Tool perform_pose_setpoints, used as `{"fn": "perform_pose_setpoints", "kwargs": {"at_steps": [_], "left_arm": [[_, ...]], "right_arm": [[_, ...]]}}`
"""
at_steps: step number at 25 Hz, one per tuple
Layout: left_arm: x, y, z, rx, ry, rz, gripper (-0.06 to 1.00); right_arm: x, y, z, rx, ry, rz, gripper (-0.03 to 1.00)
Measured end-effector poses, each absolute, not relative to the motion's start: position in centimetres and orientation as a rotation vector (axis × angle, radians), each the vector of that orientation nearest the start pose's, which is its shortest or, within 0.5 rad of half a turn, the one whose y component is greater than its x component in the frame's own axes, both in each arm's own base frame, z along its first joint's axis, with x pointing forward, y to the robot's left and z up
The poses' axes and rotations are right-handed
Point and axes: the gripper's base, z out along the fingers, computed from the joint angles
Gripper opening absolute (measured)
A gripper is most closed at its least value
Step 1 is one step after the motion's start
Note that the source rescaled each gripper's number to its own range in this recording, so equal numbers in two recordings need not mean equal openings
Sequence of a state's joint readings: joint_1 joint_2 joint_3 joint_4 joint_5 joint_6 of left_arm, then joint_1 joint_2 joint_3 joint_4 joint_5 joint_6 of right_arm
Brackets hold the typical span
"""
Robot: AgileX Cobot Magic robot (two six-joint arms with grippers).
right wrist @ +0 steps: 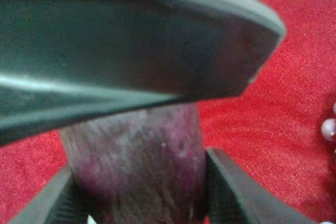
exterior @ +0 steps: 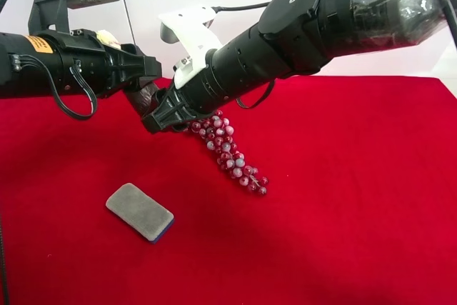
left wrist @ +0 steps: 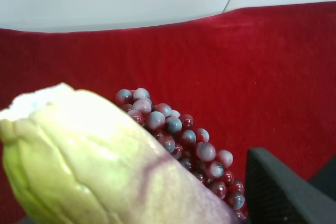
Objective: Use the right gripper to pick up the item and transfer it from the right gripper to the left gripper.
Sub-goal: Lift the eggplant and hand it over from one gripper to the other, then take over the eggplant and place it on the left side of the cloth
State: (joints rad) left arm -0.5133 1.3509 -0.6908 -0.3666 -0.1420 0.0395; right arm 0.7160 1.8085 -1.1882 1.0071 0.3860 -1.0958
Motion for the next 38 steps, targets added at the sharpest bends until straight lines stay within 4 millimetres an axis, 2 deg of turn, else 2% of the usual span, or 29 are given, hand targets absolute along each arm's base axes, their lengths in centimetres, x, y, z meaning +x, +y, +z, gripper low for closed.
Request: {"fn": "perform_pose_setpoints", "kwargs": {"at_steps": [3,4,5,6,7,8,10,11,15,27,38], "left_arm": [[24.7,-13.4,25.1,0.161,2.036,-0.480,0.26],[24.7,-13.4,25.1,0.161,2.036,-0.480,0.26],[24.7,-13.4,25.1,0.168,2.035,-0.476,0.19],[24.7,-13.4,25.1,0.171,2.035,-0.473,0.01],[24.8,-13.3,25.1,0.171,2.035,-0.470,0.00],[24.8,-13.3,25.1,0.171,2.036,-0.470,0.01],[24.8,-13.3,25.1,0.173,2.036,-0.469,0.01],[24.8,-13.3,25.1,0.173,2.035,-0.469,0.01],[24.8,-13.3,25.1,0.173,2.035,-0.469,0.01],[24.8,-13.3,25.1,0.176,2.036,-0.468,0.01],[24.7,-13.4,25.0,0.182,2.048,-0.468,0.01]], "right_arm": [[27.9,28.1,22.1,-1.115,2.086,0.670,0.02],[27.9,28.1,22.1,-1.114,2.086,0.669,0.05],[27.9,28.1,22.1,-1.112,2.087,0.671,0.16],[27.9,28.1,22.1,-1.110,2.089,0.672,0.35],[27.9,28.1,22.1,-1.108,2.090,0.673,0.58],[27.8,28.1,22.1,-1.102,2.093,0.678,0.75],[27.8,28.1,22.2,-1.096,2.096,0.682,0.91],[27.8,28.1,22.2,-1.091,2.098,0.686,0.95],[27.8,28.1,22.2,-1.089,2.099,0.687,0.99],[27.7,28.1,22.4,-1.078,2.104,0.700,1.00],[25.9,27.0,26.8,-1.092,2.038,0.759,1.00]]}}
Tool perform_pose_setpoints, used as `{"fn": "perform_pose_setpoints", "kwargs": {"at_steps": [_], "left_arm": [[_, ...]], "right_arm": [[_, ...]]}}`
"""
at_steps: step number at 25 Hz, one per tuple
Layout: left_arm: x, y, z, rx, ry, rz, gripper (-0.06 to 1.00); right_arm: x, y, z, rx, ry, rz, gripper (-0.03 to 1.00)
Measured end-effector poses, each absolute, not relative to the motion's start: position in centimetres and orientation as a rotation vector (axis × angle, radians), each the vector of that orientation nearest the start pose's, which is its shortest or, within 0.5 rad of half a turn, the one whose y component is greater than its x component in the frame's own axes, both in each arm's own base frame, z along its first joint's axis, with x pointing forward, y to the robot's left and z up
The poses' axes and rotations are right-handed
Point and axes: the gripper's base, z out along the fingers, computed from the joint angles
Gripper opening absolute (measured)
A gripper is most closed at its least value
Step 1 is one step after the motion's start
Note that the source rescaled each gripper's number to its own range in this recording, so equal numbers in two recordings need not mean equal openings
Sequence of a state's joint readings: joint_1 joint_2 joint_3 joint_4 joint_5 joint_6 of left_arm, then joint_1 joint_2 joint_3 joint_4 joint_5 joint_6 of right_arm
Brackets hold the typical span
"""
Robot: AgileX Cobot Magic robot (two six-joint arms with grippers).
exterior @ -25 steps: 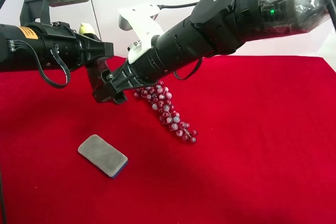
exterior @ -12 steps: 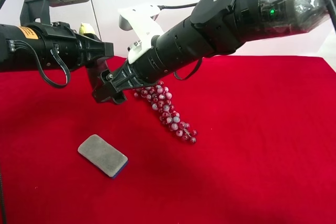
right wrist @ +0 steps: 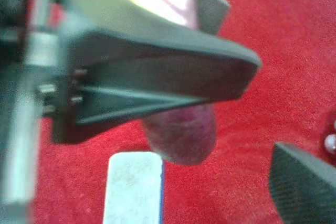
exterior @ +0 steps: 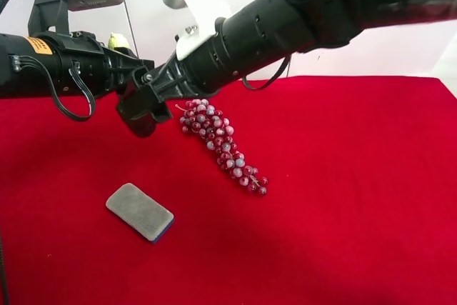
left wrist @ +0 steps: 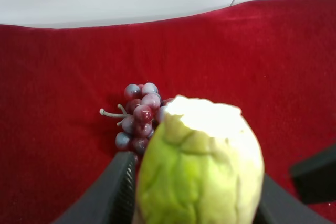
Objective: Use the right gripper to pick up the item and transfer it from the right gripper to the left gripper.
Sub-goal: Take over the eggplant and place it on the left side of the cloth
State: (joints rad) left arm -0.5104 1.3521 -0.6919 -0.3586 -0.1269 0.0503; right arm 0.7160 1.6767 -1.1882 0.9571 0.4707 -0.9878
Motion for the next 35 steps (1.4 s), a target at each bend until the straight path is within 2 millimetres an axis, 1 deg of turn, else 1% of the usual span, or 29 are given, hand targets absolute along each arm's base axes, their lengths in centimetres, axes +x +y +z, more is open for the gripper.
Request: {"fn": "perform_pose_setpoints", "kwargs": {"at_steps": [4,10,15,19,22,25,29,35], "left_arm": [[24.7,-13.4,25.0,0.182,2.049,-0.468,0.01],[24.7,-13.4,25.0,0.182,2.050,-0.468,0.01],[24.7,-13.4,24.9,0.183,2.053,-0.468,0.01],[24.6,-13.4,24.9,0.186,2.062,-0.468,0.01],[24.6,-13.4,24.8,0.189,2.071,-0.469,0.01],[24.5,-13.4,24.7,0.191,2.077,-0.469,0.01],[24.5,-13.4,24.6,0.198,2.092,-0.468,0.01],[24.4,-13.4,24.5,0.211,2.102,-0.464,0.01]], "right_arm": [[25.0,26.1,28.2,-1.130,2.048,0.719,1.00],[23.3,24.0,30.4,-1.204,2.098,0.613,1.00],[21.7,21.8,32.5,-1.213,2.142,0.517,1.00],[19.6,19.3,34.2,-1.196,2.173,0.448,1.00],[17.6,17.1,34.9,-1.159,2.183,0.408,1.00],[14.9,14.5,35.2,-1.107,2.159,0.396,1.00],[11.0,11.0,34.5,-1.050,2.114,0.417,1.00],[6.0,6.7,32.9,-0.947,2.016,0.473,1.00]]}}
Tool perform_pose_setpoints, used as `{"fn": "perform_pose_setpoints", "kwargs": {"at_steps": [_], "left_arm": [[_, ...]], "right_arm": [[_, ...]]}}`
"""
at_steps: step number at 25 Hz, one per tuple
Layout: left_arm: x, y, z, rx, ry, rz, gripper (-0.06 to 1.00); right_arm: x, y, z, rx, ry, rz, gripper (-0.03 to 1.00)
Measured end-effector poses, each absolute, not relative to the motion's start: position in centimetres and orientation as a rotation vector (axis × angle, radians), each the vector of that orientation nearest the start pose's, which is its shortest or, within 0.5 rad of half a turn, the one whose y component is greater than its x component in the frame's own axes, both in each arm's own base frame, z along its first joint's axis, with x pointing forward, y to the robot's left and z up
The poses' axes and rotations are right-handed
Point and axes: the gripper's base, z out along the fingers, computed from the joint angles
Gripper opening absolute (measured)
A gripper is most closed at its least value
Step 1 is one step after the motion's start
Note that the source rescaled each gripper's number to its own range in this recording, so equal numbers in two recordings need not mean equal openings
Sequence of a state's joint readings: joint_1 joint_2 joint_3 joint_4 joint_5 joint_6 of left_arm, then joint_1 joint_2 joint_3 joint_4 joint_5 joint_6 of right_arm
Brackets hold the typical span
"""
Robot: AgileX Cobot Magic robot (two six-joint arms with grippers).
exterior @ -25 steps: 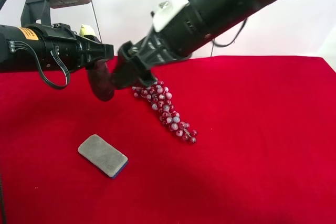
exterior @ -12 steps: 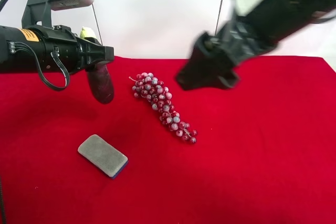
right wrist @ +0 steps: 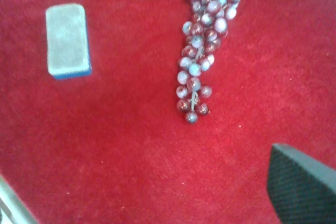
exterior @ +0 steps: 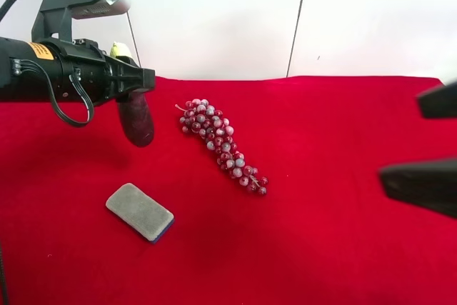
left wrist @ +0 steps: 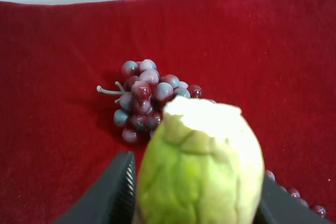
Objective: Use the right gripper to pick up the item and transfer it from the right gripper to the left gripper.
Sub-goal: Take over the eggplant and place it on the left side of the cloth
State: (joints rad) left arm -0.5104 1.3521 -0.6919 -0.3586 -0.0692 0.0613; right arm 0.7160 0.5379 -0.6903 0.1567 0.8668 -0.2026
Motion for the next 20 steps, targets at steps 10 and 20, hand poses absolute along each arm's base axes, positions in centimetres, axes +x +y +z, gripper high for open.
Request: {"fn": "perform_pose_setpoints", "kwargs": {"at_steps": [10,20], "left_arm": [[24.3,-13.4,24.4,0.218,2.124,-0.465,0.01],[23.8,-13.4,23.7,0.297,2.201,-0.438,0.01]], "right_arm": [[0.6,2.0,28.7,-0.871,1.989,0.519,1.00],[0.0,0.8,27.1,-0.804,2.008,0.486,1.00]]}}
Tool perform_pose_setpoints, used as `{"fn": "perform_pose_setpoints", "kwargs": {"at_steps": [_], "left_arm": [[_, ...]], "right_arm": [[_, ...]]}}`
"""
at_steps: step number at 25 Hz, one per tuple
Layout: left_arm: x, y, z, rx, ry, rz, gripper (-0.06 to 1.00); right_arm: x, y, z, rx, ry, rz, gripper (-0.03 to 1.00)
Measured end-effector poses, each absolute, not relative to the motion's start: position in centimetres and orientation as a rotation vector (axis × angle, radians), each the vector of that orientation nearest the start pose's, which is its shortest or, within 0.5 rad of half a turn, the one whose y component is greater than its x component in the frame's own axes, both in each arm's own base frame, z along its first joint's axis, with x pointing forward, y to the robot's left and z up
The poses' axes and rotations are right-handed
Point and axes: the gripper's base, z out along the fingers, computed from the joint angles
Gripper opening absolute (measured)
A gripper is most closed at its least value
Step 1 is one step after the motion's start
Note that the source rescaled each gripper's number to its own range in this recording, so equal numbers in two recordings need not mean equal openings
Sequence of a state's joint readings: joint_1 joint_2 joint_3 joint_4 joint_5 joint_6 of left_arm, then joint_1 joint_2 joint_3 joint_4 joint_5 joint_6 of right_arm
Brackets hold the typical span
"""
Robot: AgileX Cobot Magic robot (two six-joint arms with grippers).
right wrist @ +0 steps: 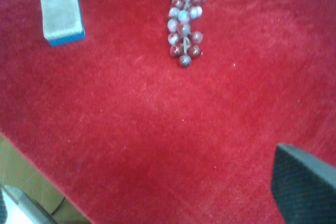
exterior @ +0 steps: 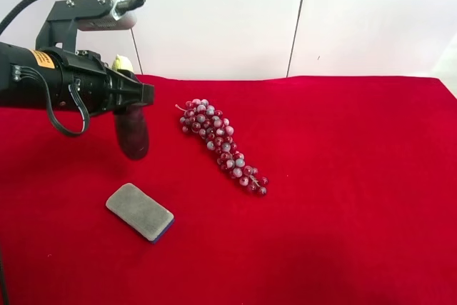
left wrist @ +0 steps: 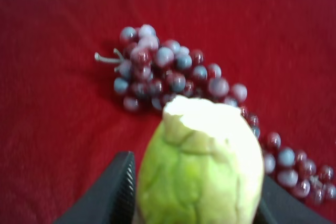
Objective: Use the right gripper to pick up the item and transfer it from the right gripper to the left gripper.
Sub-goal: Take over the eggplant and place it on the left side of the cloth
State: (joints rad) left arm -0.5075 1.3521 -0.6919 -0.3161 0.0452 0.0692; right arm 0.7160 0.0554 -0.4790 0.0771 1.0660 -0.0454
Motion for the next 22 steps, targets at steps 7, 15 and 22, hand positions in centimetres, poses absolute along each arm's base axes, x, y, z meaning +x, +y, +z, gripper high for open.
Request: {"fn": "perform_pose_setpoints", "kwargs": {"at_steps": [7,15,22], "left_arm": [[24.5,-11.4,23.2,0.225,2.271,-0.393,0.01],[27.5,-9.9,24.3,0.234,2.396,-0.322,0.01],[30.9,-11.4,23.8,0.329,2.540,-0.307,0.01]], "right_arm": [[0.0,0.8,27.1,-0.776,2.021,0.497,1.00],[0.0,0.8,27.1,-0.773,2.022,0.499,1.00],[0.0,0.8,27.1,-0.773,2.022,0.499,1.00]]}}
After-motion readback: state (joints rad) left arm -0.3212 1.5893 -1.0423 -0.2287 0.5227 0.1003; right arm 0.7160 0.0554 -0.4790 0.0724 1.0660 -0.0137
